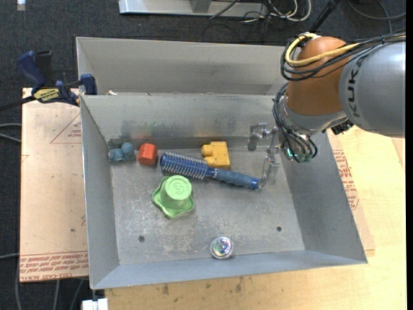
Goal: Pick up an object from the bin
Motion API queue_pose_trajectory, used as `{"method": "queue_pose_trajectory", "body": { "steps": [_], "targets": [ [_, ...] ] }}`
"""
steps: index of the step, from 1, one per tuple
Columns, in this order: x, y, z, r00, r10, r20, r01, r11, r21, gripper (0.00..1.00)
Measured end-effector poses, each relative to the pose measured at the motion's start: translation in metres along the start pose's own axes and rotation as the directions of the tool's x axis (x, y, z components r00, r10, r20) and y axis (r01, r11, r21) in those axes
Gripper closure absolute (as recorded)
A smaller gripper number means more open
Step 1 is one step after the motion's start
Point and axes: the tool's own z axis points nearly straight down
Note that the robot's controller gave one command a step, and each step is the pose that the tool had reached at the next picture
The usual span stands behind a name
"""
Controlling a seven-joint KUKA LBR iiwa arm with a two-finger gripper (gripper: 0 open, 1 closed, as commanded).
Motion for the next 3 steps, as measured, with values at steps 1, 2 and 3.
{"method": "queue_pose_trajectory", "body": {
  "steps": [1, 2, 3],
  "targets": [
    [0.024, 0.051, 0.065, 0.999, 0.047, 0.003, -0.047, 0.999, -0.002, 0.0],
    [0.022, 0.048, 0.061, 0.999, 0.049, 0.007, -0.049, 0.999, 0.0, 1.0],
    [0.012, 0.048, -0.156, 0.999, -0.034, 0.018, 0.034, 0.999, 0.002, 1.0]
  ]
}}
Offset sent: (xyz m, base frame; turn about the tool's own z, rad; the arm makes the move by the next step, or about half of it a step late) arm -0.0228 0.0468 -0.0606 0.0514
